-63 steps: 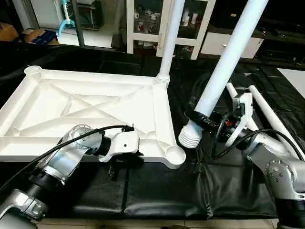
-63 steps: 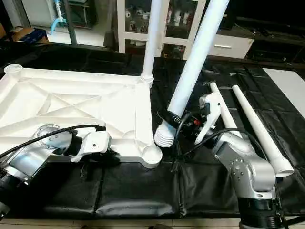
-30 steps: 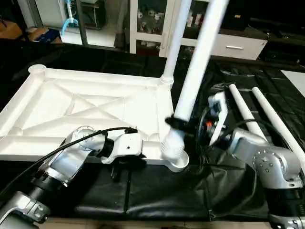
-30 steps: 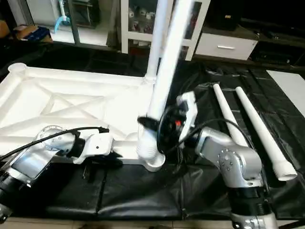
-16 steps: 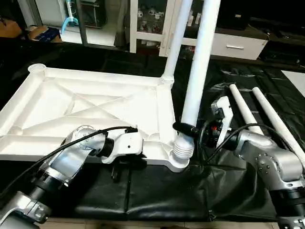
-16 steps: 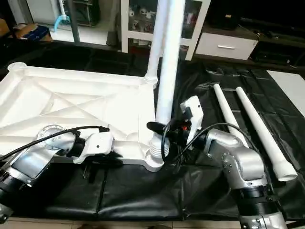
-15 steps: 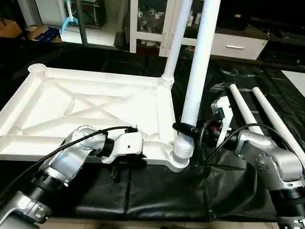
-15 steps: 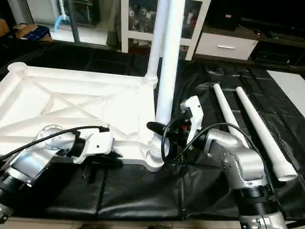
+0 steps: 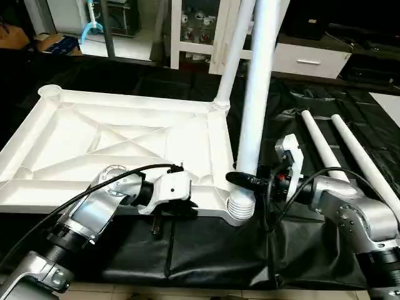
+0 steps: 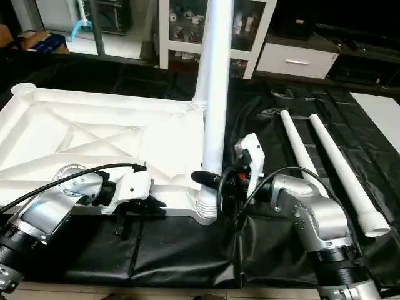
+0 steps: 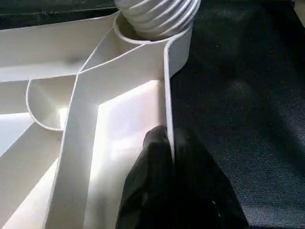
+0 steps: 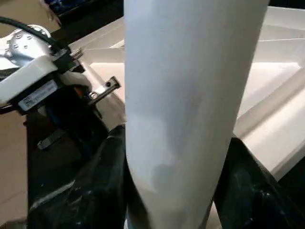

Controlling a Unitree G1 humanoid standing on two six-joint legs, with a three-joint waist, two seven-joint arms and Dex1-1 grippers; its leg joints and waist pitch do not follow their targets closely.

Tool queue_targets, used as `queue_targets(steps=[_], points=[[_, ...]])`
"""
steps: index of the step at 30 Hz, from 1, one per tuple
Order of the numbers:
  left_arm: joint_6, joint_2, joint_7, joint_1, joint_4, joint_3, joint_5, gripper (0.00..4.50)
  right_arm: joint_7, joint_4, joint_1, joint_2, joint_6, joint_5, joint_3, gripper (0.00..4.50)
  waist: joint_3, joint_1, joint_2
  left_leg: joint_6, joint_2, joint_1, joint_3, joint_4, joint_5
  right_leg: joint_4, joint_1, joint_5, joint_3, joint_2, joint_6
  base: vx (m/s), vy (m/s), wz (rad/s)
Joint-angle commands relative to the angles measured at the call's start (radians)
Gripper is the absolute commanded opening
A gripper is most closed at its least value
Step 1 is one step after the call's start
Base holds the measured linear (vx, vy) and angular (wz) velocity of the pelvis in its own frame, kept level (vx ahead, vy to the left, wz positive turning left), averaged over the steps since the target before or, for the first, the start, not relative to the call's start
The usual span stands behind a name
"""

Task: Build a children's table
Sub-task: Insert table leg to table base

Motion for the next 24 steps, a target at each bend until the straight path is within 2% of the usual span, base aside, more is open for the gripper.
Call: queue_targets(steps=[1, 2, 6, 7, 8, 11, 14, 18, 24], points=[[-0.004, -0.021, 0.011, 0.019, 0.017, -0.011, -0.024, 0.05, 0.012, -0.006, 0.018, -0.026, -0.004, -0.032, 0.004, 1.84, -0.04, -0.008, -0.003, 0.006, 0.055, 0.02, -0.029, -0.083, -0.287, -0.092, 0.02, -0.474, 0.046, -0.077, -0.119, 0.0, 0.0, 0.0], [-0.008, -0.02, 0.009, 0.021, 0.018, -0.009, -0.023, 0.05, 0.004, 0.005, 0.016, -0.023, -0.018, -0.04, 0.0, 1.84, -0.045, -0.005, -0.01, 0.011, 0.057, 0.02, -0.028, -0.081, -0.268, -0.09, 0.022, -0.471, 0.046, -0.082, -0.122, 0.0, 0.0, 0.0], [-0.009, -0.019, 0.004, 0.023, 0.014, -0.01, -0.021, 0.05, -0.016, 0.047, 0.011, -0.005, -0.057, -0.059, 0.001, 1.84, -0.046, -0.007, -0.01, 0.01, 0.056, 0.017, -0.028, -0.081, -0.261, -0.089, 0.022, -0.458, 0.046, -0.08, -0.124, 0.0, 0.0, 0.0], [-0.01, -0.019, 0.003, 0.024, 0.013, -0.01, -0.021, 0.05, -0.019, 0.054, 0.011, 0.004, -0.062, -0.063, 0.01, 1.84, -0.048, -0.006, -0.005, 0.008, 0.056, 0.018, -0.028, -0.081, -0.261, -0.087, 0.023, -0.454, 0.046, -0.081, -0.126, 0.0, 0.0, 0.0], [-0.01, -0.019, 0.001, 0.024, 0.013, -0.01, -0.02, 0.05, -0.02, 0.058, 0.012, 0.01, -0.067, -0.066, 0.017, 1.84, -0.047, -0.007, -0.007, 0.007, 0.056, 0.018, -0.028, -0.082, -0.265, -0.088, 0.024, -0.451, 0.046, -0.08, -0.127, 0.0, 0.0, 0.0], [-0.01, -0.022, 0.001, 0.025, 0.01, -0.013, -0.015, 0.05, -0.03, 0.099, 0.004, 0.046, -0.106, -0.113, 0.067, 1.84, -0.047, -0.011, -0.006, 0.002, 0.056, 0.017, -0.03, -0.083, -0.28, -0.089, 0.022, -0.47, 0.045, -0.081, -0.125, 0.0, 0.0, 0.0], [-0.011, -0.022, 0.002, 0.025, 0.011, -0.013, -0.015, 0.05, -0.03, 0.107, -0.001, 0.051, -0.117, -0.13, 0.082, 1.84, -0.046, -0.012, -0.007, -0.006, 0.056, 0.019, -0.031, -0.084, -0.301, -0.092, 0.02, -0.493, 0.045, -0.081, -0.119, 0.0, 0.0, 0.0], [-0.016, -0.02, 0.003, 0.028, 0.012, -0.012, -0.012, 0.05, -0.017, 0.12, -0.002, 0.039, -0.189, -0.203, 0.135, 1.84, -0.048, -0.013, -0.007, -0.013, 0.058, 0.019, -0.032, -0.086, -0.313, -0.093, 0.02, -0.502, 0.045, -0.081, -0.108, 0.0, 0.0, 0.0], [-0.017, -0.02, 0.003, 0.032, 0.01, -0.011, -0.011, 0.05, 0.004, 0.1, 0.022, 0.031, -0.205, -0.205, 0.142, 1.84, -0.052, -0.013, -0.009, -0.021, 0.059, 0.022, -0.034, -0.09, -0.335, -0.091, 0.02, -0.466, 0.045, -0.078, -0.114, 0.0, 0.0, 0.0]])
